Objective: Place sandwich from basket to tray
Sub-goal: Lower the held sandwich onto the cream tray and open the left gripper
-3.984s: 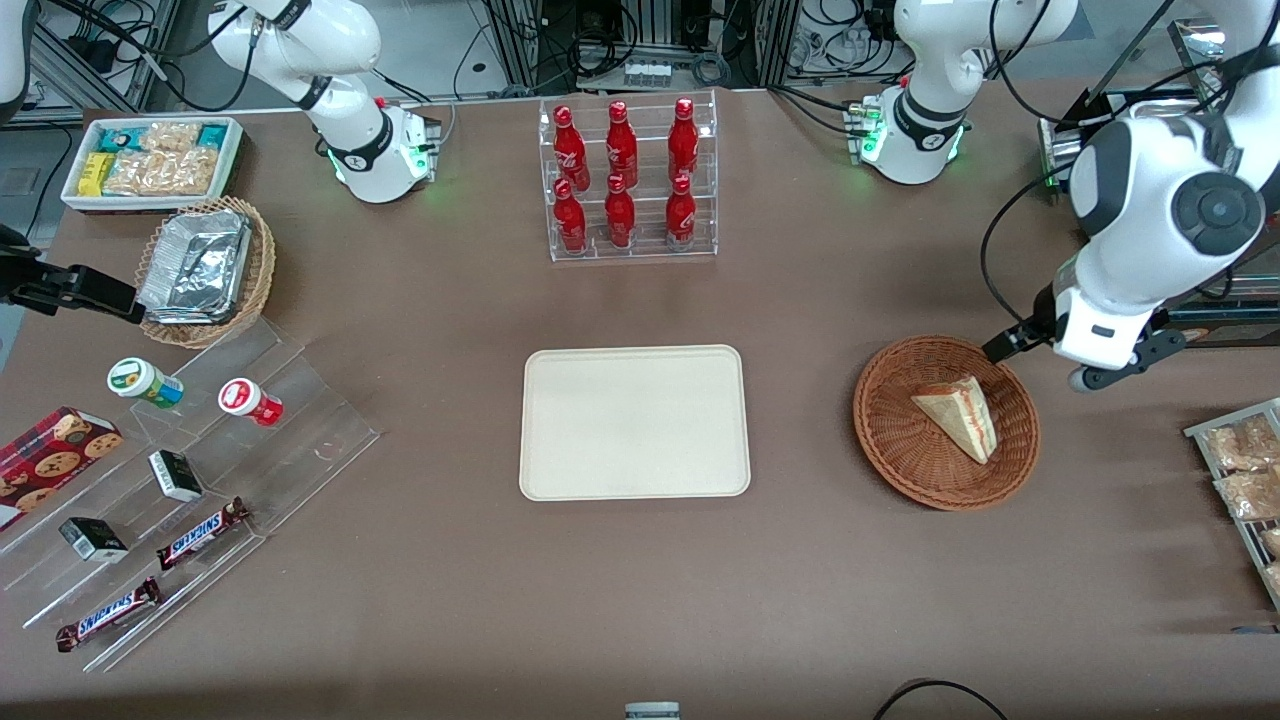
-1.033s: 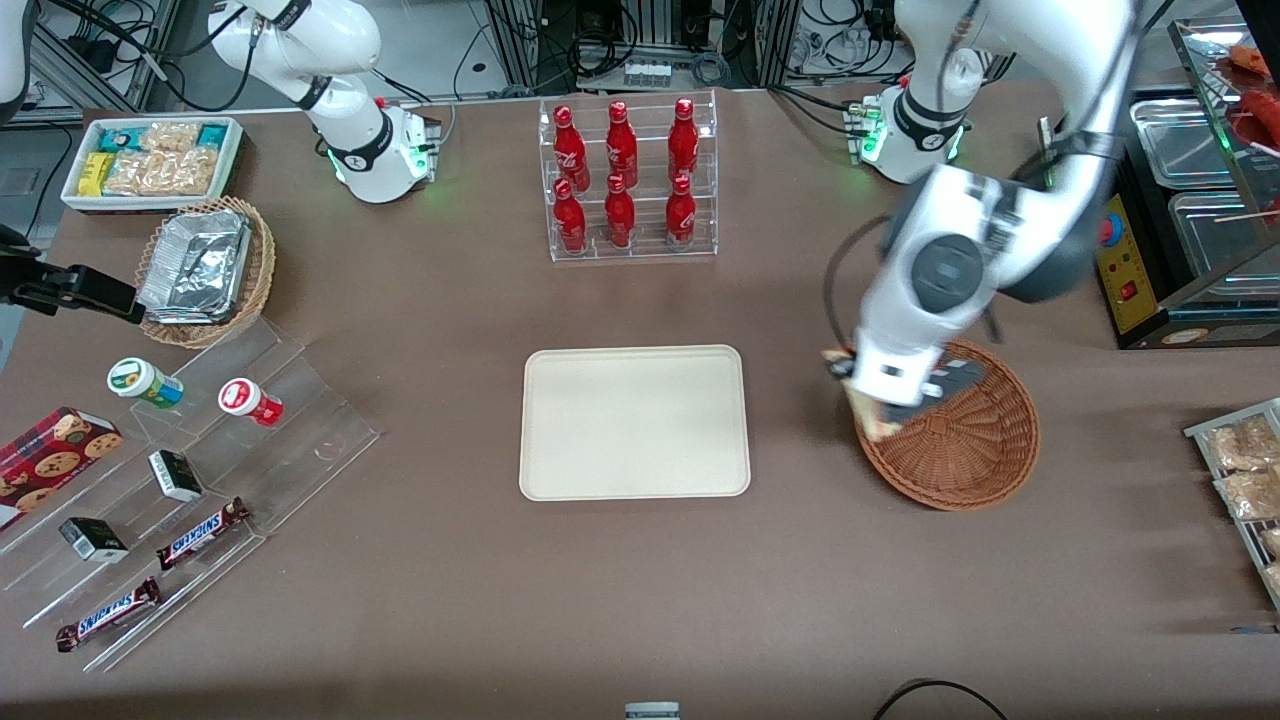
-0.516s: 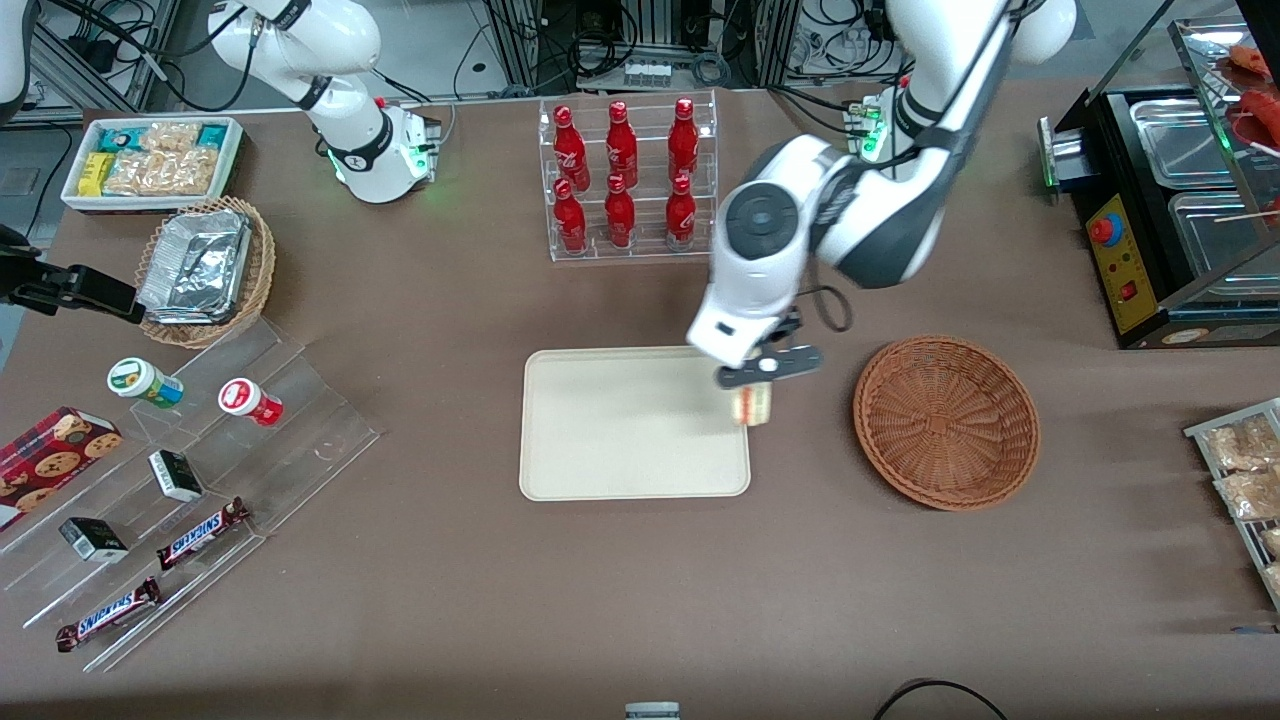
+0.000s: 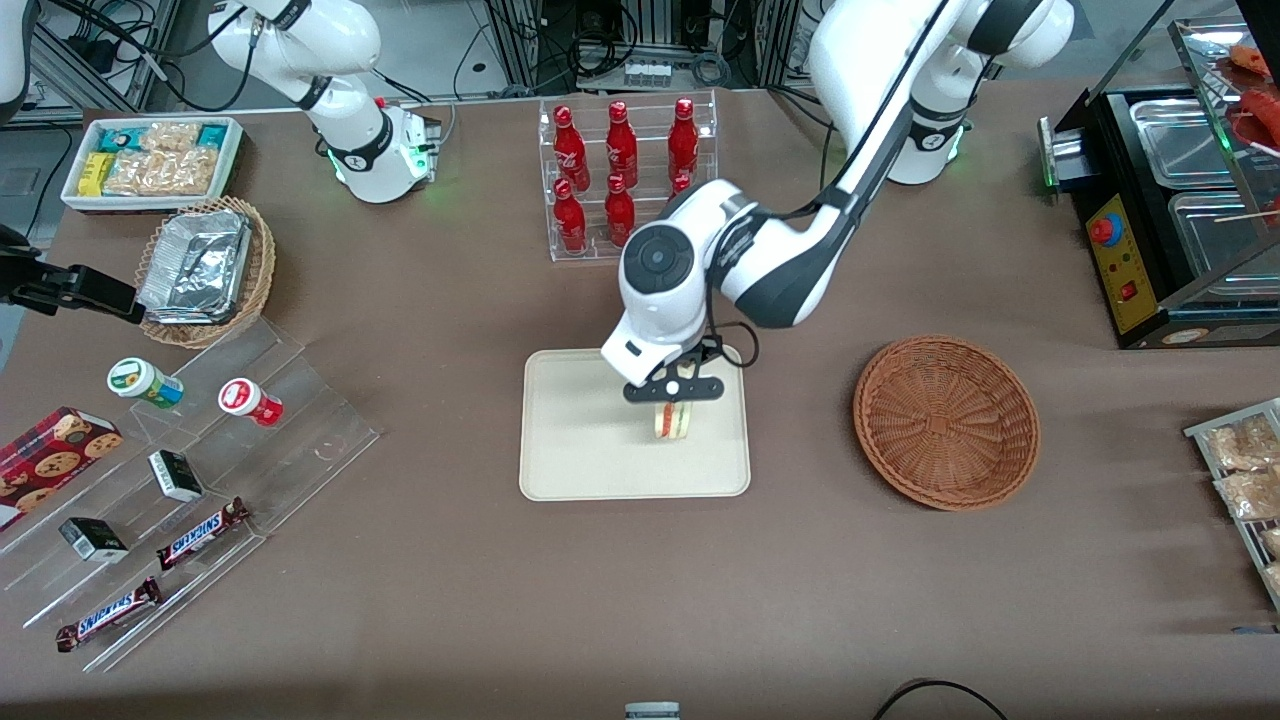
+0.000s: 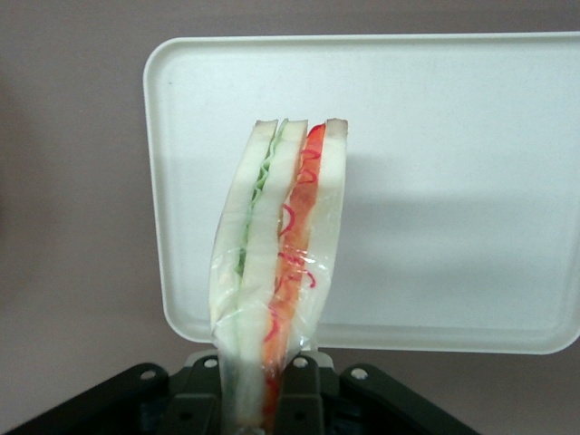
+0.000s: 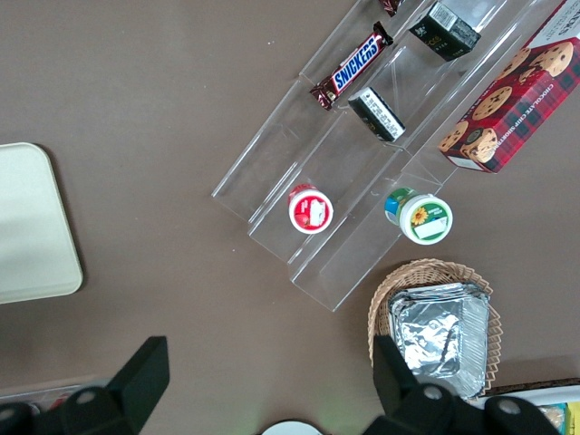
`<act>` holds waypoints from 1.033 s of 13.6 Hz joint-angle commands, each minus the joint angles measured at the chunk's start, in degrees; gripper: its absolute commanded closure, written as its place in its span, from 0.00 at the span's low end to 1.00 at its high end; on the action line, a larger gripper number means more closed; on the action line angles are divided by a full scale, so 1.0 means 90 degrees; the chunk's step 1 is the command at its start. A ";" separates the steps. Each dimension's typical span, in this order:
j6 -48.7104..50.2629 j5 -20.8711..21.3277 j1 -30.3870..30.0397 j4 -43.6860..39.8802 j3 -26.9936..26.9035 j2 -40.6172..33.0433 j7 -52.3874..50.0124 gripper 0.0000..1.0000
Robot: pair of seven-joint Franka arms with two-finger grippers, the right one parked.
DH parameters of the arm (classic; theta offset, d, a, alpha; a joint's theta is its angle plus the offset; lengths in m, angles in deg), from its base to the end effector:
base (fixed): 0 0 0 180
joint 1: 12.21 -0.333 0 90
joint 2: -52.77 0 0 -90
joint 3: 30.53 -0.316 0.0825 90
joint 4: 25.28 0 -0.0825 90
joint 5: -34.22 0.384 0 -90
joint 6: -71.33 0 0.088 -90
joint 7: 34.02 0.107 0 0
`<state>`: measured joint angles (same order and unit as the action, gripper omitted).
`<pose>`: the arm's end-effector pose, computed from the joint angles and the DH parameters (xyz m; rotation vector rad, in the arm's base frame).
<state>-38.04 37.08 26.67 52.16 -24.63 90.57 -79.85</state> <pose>0.5227 -0.4923 0.3293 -3.0810 -0.0274 0.1269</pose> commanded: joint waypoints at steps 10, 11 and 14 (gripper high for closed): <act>-0.0250 0.0279 0.0192 -0.1251 -0.0207 0.1532 -0.0238 1.00; -0.0395 0.0279 0.0192 -0.1241 -0.0207 0.1571 -0.0326 1.00; -0.0455 0.0435 0.0202 -0.1241 -0.0207 0.1620 -0.0581 1.00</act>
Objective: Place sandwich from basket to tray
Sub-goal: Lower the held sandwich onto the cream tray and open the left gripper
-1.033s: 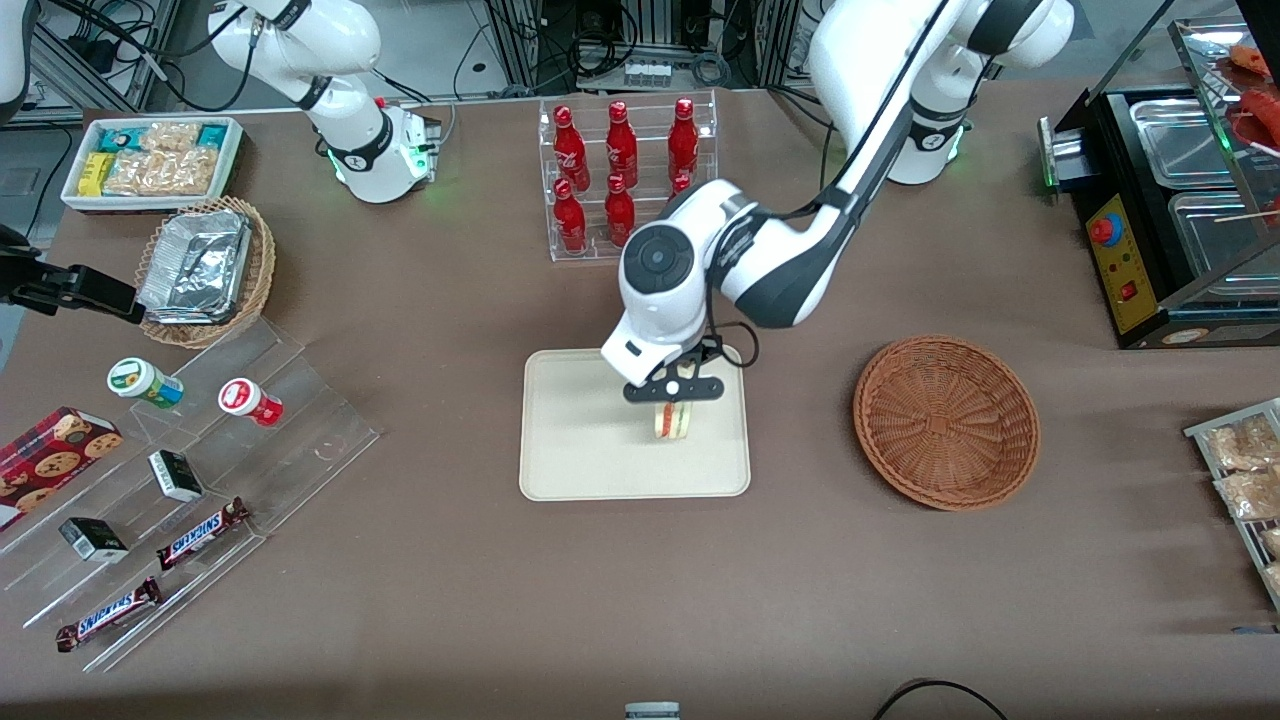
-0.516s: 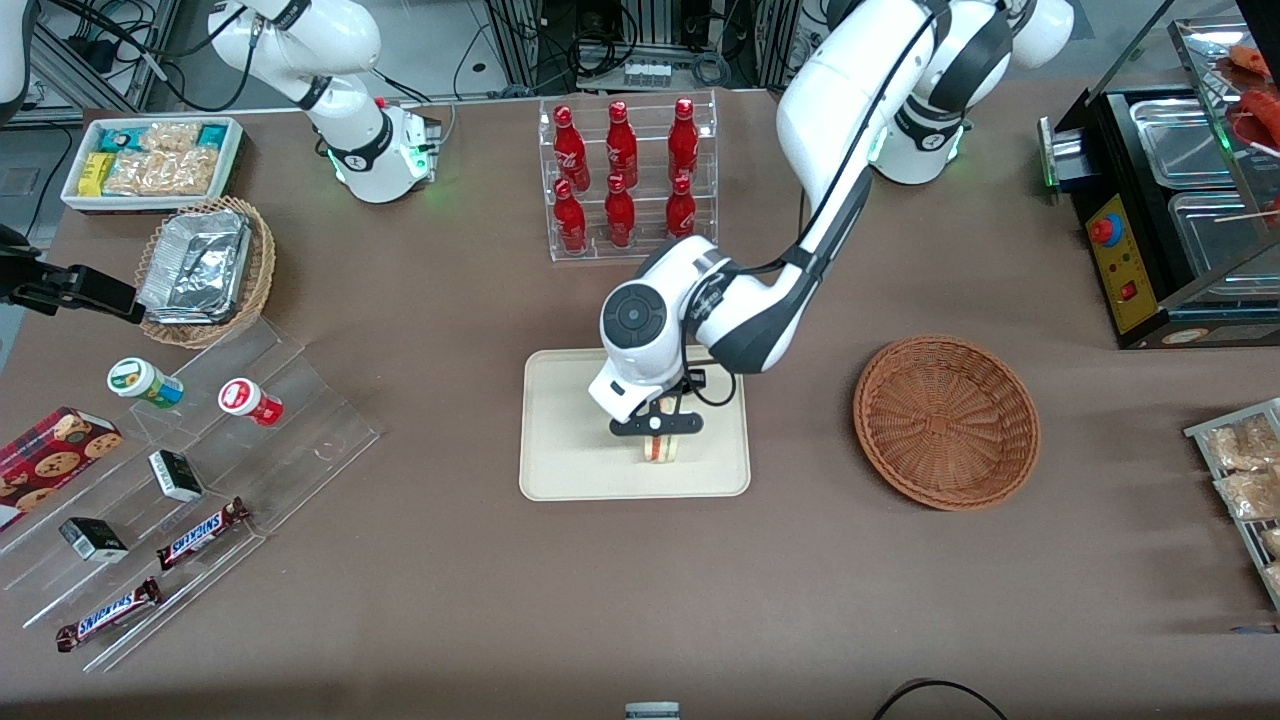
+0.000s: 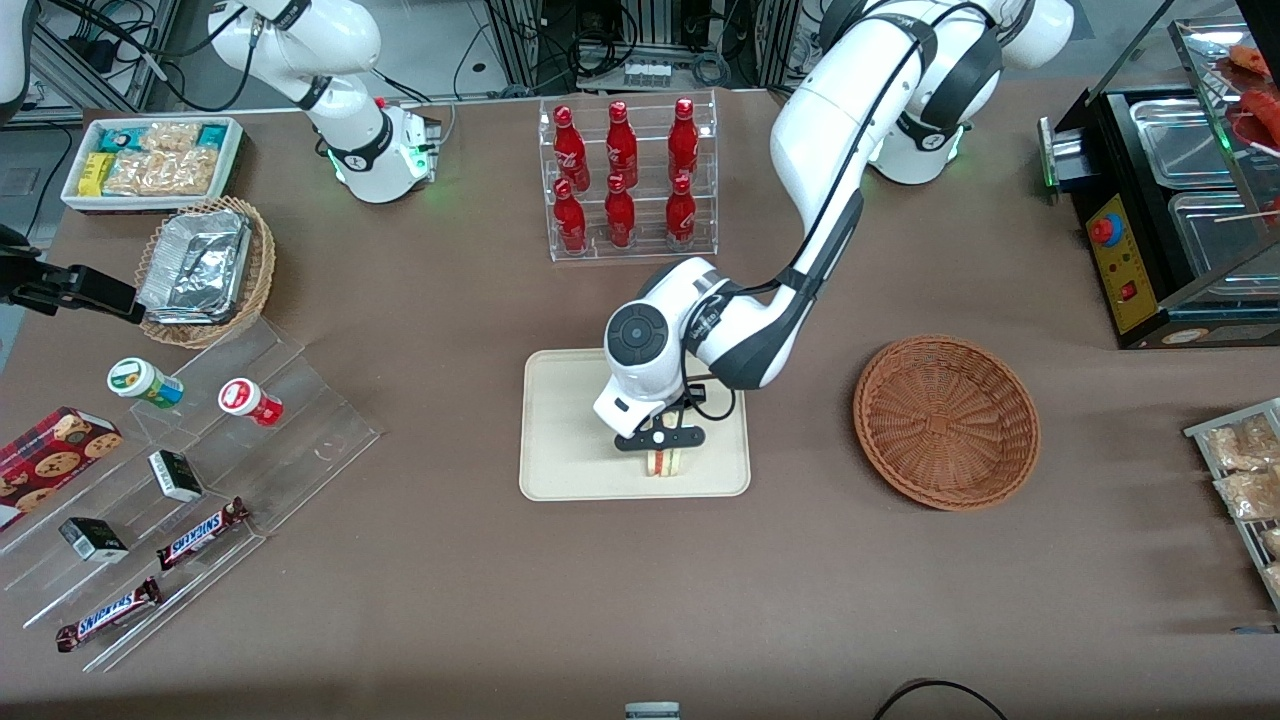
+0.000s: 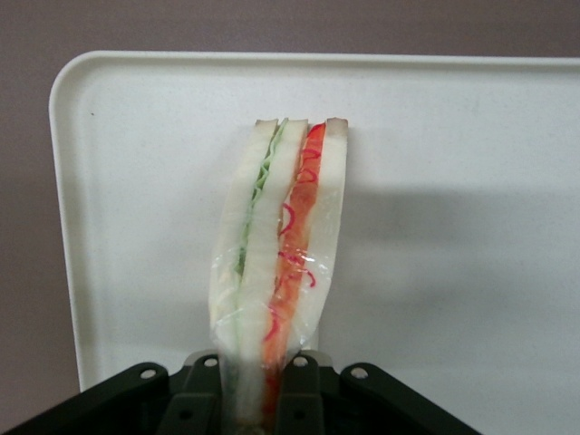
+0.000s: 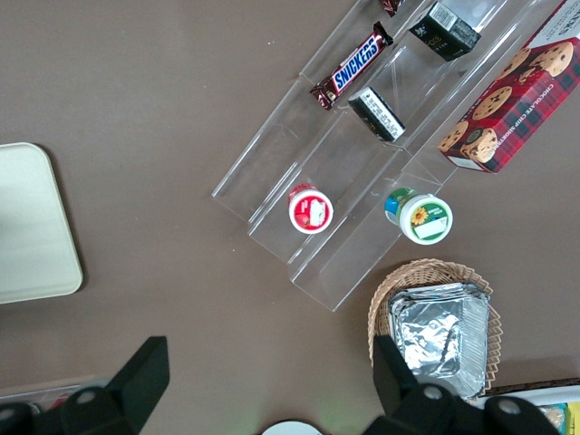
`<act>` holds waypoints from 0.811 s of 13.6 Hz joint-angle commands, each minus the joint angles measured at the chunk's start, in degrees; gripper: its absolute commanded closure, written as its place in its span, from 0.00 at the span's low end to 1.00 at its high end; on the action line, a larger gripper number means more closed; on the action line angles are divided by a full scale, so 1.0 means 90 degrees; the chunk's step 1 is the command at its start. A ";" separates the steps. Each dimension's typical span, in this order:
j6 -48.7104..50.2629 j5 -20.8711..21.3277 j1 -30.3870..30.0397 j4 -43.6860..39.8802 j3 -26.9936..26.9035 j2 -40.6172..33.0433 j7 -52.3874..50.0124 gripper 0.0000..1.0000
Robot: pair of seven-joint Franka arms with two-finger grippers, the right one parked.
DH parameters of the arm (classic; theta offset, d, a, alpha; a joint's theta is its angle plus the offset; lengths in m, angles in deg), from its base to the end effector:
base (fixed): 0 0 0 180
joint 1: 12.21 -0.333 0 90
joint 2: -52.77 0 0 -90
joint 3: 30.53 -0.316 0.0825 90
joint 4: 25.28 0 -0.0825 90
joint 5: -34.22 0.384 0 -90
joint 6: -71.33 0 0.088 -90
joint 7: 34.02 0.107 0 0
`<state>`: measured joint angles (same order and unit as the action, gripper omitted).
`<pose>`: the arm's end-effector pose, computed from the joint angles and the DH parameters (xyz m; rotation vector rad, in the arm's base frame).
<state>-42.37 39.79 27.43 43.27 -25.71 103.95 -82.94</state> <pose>0.5504 -0.5078 0.2337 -3.0509 -0.0948 0.0850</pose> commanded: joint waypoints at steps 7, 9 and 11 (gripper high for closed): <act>0.0016 0.0211 0.0166 -0.0243 -0.0087 0.0163 -0.0229 0.00; 0.0026 0.0201 0.0156 -0.0253 -0.0087 0.0095 -0.0229 0.00; 0.0084 0.0211 0.0156 -0.0263 -0.0087 -0.0041 -0.0239 0.00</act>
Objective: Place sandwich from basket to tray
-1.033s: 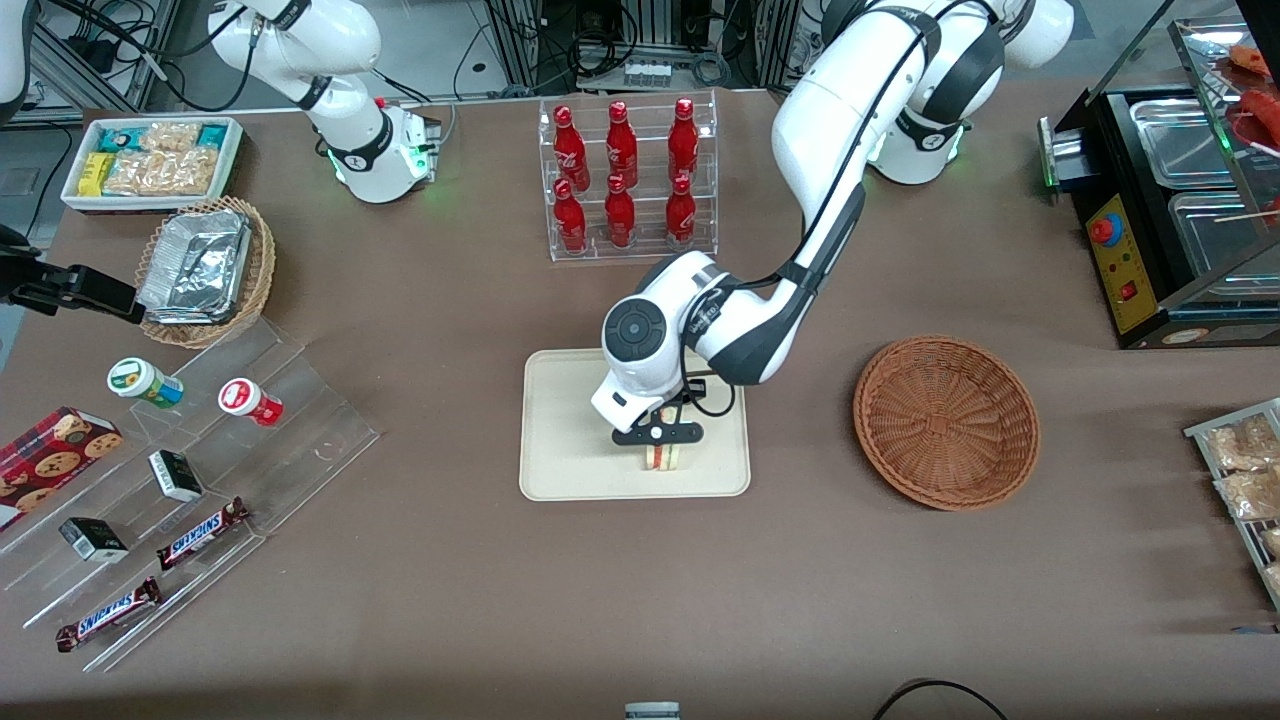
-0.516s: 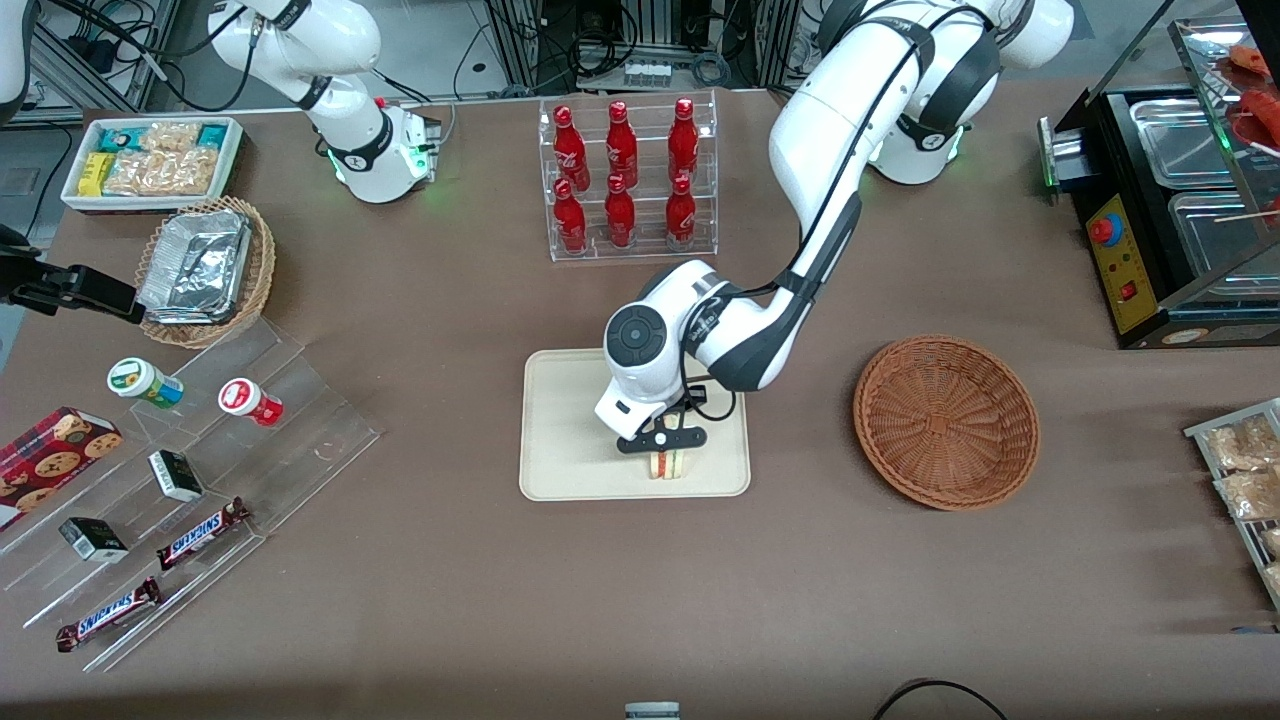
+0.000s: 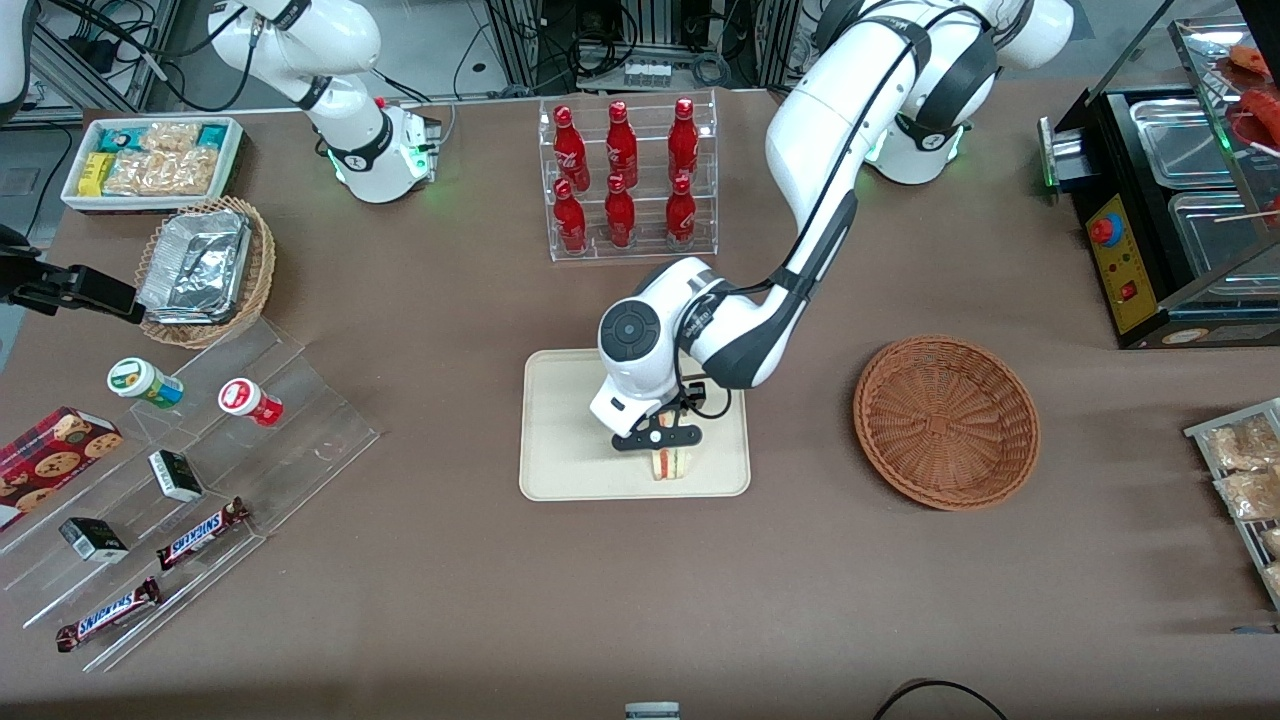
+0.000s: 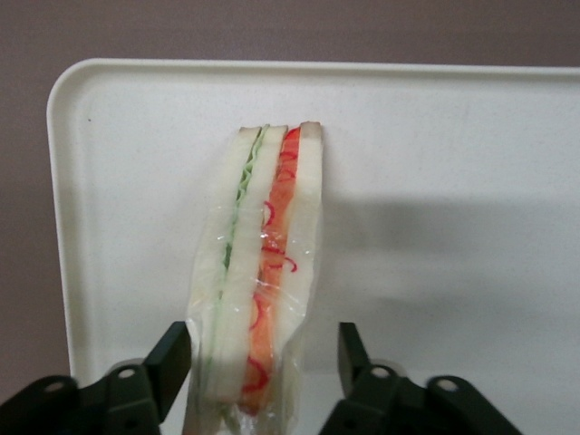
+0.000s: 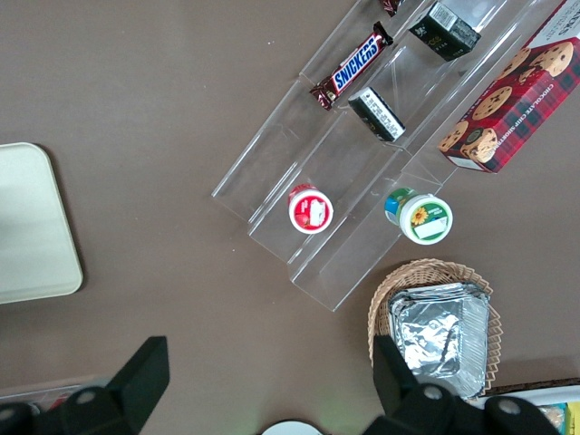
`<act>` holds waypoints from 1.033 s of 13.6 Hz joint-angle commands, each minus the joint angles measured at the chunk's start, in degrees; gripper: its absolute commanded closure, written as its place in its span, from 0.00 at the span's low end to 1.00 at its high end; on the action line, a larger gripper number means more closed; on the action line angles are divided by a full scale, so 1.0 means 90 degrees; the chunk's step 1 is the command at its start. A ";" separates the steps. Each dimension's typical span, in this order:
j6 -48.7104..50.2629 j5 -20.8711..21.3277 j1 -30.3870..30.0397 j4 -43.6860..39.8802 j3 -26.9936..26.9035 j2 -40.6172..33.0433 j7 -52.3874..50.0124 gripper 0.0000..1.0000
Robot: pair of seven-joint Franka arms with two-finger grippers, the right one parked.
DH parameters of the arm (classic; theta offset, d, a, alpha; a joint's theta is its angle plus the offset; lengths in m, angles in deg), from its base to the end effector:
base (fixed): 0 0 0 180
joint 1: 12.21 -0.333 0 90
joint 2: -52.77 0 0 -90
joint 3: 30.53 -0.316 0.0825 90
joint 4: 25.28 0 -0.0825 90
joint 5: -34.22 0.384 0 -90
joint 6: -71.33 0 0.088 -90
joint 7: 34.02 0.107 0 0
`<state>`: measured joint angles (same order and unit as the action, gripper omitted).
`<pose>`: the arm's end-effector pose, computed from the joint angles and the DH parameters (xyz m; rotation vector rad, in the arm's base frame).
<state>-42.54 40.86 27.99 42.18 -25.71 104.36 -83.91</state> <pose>0.5495 -0.5148 0.2372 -3.0506 -0.0951 0.0490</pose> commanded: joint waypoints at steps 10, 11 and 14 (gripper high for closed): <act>0.0864 -0.0035 -0.0277 -0.0103 -0.0096 -0.1230 -0.0296 0.00; 0.0884 -0.0015 -0.0538 -0.0064 -0.0087 -0.1385 -0.0180 0.00; 0.1497 -0.0122 -0.1251 -0.0054 -0.0067 -0.1796 0.0814 0.00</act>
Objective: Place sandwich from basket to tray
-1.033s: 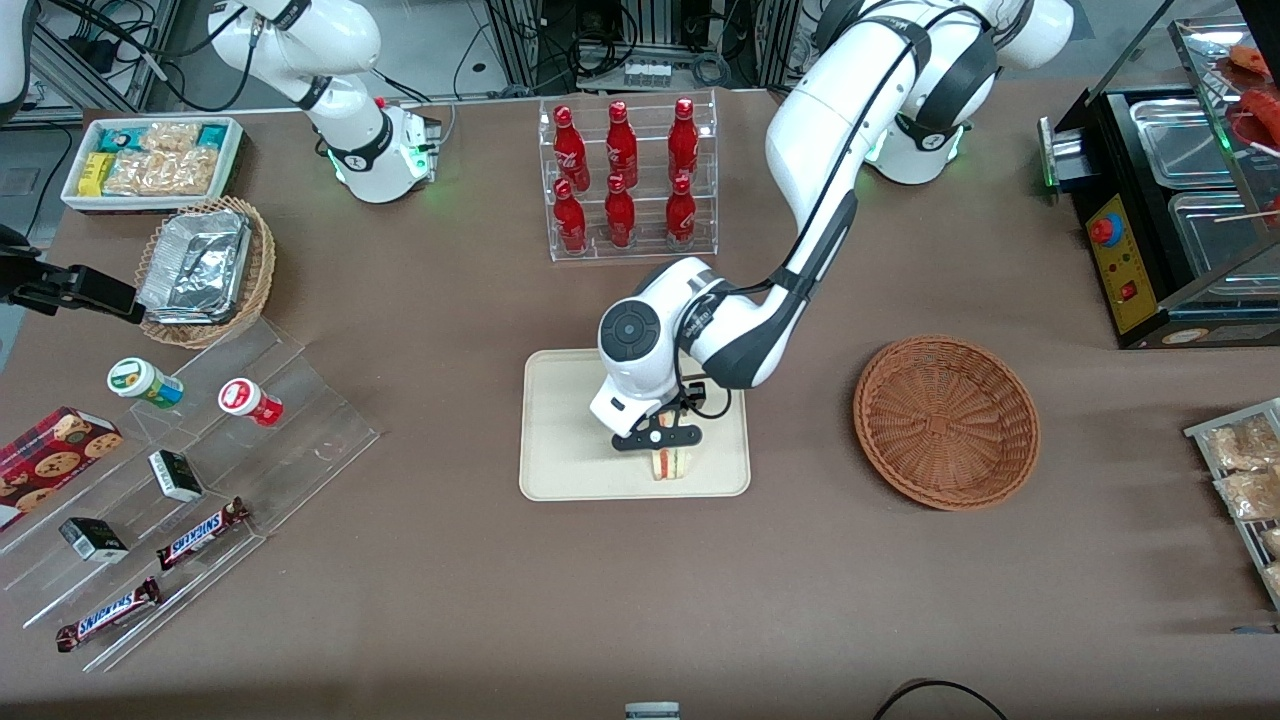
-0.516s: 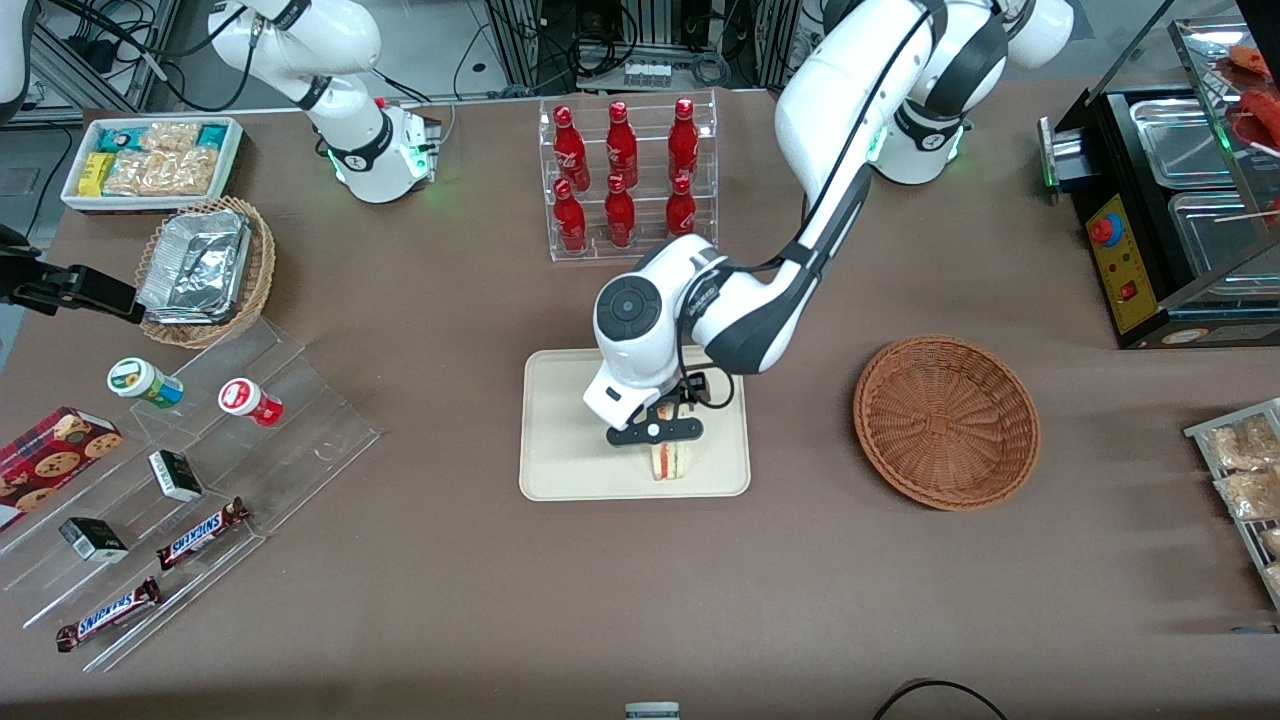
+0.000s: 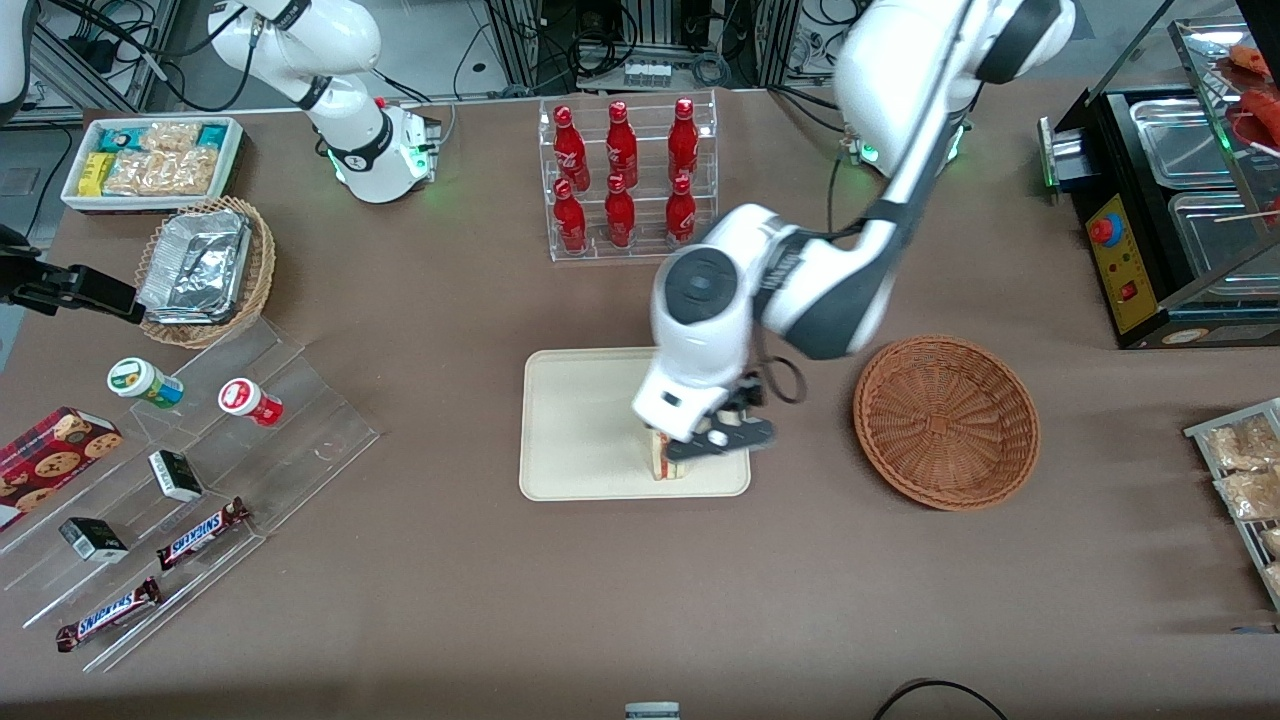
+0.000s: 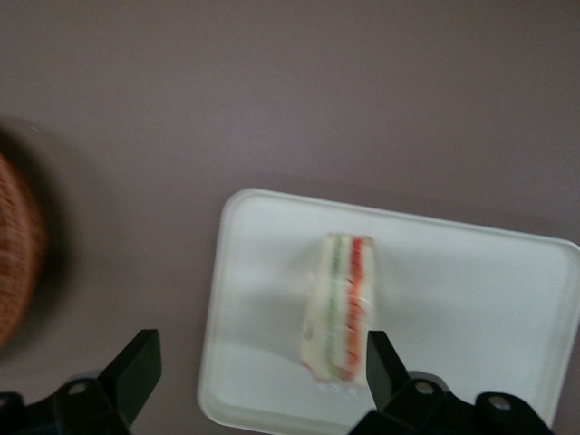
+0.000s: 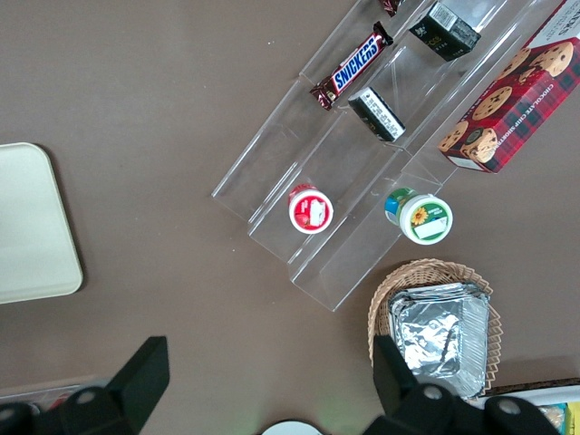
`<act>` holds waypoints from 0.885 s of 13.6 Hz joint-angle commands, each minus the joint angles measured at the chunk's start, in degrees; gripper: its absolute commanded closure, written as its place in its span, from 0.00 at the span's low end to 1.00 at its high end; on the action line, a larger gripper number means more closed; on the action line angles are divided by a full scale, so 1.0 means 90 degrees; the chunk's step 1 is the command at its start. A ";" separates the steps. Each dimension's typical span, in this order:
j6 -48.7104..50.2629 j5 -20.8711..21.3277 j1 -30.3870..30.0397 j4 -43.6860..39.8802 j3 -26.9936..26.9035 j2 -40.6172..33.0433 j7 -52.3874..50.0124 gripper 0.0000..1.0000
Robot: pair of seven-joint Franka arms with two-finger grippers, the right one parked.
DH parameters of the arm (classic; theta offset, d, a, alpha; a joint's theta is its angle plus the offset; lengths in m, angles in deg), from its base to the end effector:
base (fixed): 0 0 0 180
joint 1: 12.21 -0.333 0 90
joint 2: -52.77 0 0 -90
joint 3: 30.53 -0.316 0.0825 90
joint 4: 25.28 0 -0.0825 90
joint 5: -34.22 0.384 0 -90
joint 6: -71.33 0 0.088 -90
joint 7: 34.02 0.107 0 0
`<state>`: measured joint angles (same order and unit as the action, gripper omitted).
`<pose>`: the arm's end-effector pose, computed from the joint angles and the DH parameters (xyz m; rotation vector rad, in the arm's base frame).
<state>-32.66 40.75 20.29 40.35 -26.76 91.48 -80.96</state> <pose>0.6116 -0.4201 0.4061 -3.0742 -0.2662 -0.0653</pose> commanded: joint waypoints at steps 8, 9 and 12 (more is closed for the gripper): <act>0.1717 -0.0628 -0.2106 0.1008 0.0059 -0.1975 0.2682 0.00; 0.2010 -0.0628 -0.2252 0.1018 0.0050 -0.2122 0.3053 0.00; 0.2665 -0.0628 -0.2711 0.1377 0.0040 -0.2901 0.3709 0.00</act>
<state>-10.50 35.95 -1.89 47.17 -26.83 71.88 -50.87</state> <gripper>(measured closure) 0.000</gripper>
